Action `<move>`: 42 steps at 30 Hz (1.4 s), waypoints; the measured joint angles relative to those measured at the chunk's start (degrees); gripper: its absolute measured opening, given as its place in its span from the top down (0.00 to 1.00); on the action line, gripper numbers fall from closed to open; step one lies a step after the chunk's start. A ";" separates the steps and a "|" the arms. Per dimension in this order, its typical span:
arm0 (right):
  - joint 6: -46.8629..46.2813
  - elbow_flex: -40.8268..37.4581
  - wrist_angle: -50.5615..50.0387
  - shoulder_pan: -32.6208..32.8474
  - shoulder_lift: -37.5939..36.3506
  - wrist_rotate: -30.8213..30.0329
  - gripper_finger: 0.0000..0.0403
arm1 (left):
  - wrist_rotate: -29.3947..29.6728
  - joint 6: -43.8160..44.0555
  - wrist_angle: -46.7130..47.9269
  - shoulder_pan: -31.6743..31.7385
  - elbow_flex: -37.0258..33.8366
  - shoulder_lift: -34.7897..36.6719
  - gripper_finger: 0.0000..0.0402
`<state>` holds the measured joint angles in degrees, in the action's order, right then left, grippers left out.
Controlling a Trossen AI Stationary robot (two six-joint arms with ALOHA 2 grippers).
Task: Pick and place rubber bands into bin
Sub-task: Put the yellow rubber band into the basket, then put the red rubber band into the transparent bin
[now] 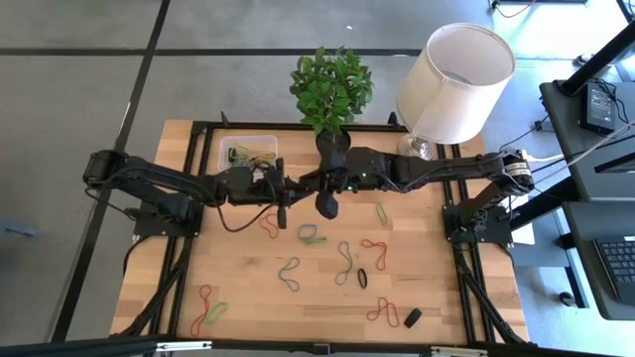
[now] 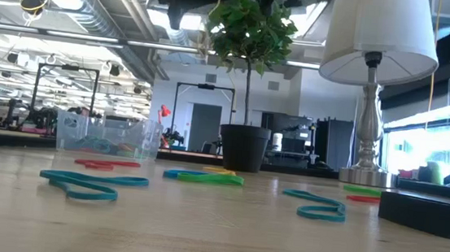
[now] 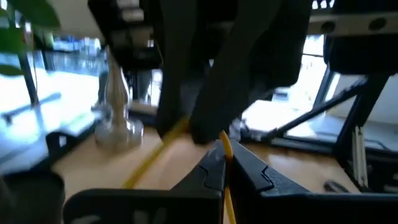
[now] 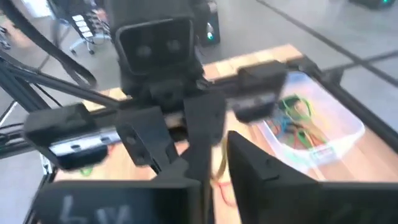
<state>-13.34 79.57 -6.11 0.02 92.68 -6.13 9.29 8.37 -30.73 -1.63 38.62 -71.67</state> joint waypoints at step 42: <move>-26.78 -9.79 -5.66 0.89 -0.09 -0.41 0.57 | -4.58 -9.33 75.27 44.59 13.28 -5.22 0.78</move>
<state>-40.12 69.78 -11.77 0.91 92.60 -6.55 4.71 -0.96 44.54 42.96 51.90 -76.89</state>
